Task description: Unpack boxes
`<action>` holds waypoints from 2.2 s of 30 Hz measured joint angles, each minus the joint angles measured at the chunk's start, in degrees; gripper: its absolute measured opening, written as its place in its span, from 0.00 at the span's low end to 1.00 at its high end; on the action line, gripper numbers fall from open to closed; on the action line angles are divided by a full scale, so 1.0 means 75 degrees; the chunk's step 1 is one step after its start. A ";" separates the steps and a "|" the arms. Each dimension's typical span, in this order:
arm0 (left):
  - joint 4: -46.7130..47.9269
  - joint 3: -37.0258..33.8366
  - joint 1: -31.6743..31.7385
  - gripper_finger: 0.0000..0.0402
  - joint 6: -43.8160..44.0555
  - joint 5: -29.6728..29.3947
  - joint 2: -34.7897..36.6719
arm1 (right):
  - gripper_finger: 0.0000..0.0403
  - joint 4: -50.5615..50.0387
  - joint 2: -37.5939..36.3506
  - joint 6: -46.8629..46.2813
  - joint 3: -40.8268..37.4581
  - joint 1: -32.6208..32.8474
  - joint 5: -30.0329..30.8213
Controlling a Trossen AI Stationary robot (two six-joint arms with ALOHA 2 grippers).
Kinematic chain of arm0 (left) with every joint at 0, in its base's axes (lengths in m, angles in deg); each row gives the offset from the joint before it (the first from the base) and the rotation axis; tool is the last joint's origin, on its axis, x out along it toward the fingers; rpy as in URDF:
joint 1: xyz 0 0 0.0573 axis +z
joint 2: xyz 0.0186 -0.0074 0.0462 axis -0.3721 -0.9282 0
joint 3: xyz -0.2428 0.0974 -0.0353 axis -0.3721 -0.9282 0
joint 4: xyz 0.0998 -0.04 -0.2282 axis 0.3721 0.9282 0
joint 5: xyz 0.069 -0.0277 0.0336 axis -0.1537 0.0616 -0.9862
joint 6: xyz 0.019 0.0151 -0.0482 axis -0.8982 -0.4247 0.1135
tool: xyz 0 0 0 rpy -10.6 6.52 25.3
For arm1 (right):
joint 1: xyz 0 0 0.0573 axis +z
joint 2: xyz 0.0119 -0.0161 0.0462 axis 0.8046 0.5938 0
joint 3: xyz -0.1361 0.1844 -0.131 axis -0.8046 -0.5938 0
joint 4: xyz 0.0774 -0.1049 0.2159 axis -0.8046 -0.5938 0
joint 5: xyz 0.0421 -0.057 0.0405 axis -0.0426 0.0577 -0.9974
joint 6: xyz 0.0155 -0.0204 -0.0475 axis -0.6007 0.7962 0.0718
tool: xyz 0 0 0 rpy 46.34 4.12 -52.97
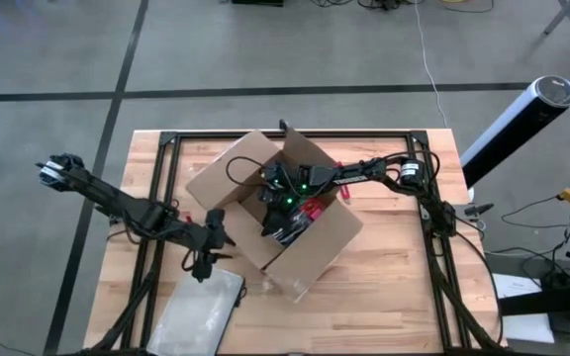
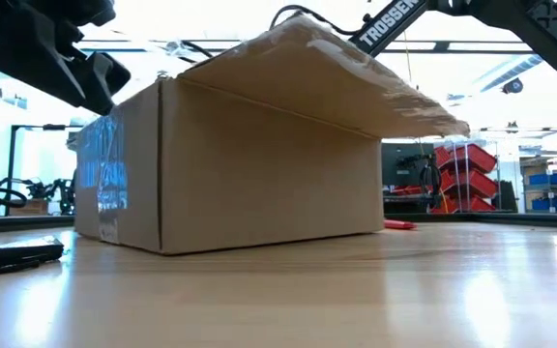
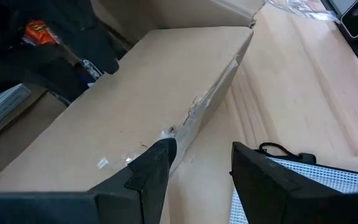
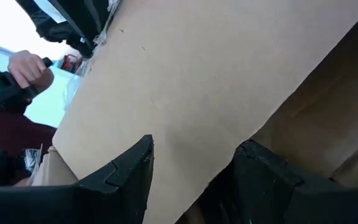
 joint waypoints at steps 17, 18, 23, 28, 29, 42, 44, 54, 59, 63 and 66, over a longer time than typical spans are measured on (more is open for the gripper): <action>-0.0025 -0.0067 -0.0006 0.39 -0.0105 -0.0088 -0.0021 | 0.48 -0.0082 -0.0416 -0.0367 0.0000 0.0000 -0.1002; -0.0061 -0.0092 -0.0006 0.39 -0.0105 -0.0091 -0.0021 | 0.48 -0.0082 -0.0484 -0.0370 0.0000 -0.0003 -0.1065; -0.0320 -0.0251 -0.0006 0.39 -0.0146 -0.0141 -0.0015 | 0.48 -0.0017 -0.0804 -0.0357 0.0004 0.0000 -0.1223; -0.0448 -0.0279 -0.0003 0.39 -0.0205 -0.0265 -0.0027 | 0.48 0.0467 -0.1210 -0.0268 0.0083 0.0069 -0.1242; -0.0497 -0.0280 0.0003 0.39 -0.0231 -0.0318 -0.0036 | 0.48 0.0519 -0.1282 -0.0268 0.0080 0.0087 -0.1264; -0.1098 -0.0672 0.0113 0.39 -0.0546 -0.1472 -0.0100 | 0.48 0.0945 -0.1702 -0.0347 0.0031 0.0429 -0.1112; -0.1080 -0.0755 0.0166 0.39 -0.0520 -0.1488 -0.0141 | 0.48 0.0956 -0.1711 -0.0336 0.0029 0.0449 -0.0988; -0.1764 -0.0938 0.0306 0.39 -0.0521 -0.1385 -0.0462 | 0.47 0.0955 -0.1704 -0.0202 0.0026 0.0428 0.0183; -0.2437 -0.0938 0.0313 0.39 -0.0979 -0.1343 -0.0666 | 0.46 0.0955 -0.1699 0.0007 0.0026 0.0421 0.0561; -0.2824 -0.0938 0.0361 0.39 -0.1172 -0.1254 -0.0811 | 0.45 0.0952 -0.1696 0.0082 0.0026 0.0420 0.0805; -0.3077 -0.0934 0.0375 0.39 -0.1238 -0.1250 -0.0922 | 0.44 0.0948 -0.1694 0.0164 0.0026 0.0419 0.0880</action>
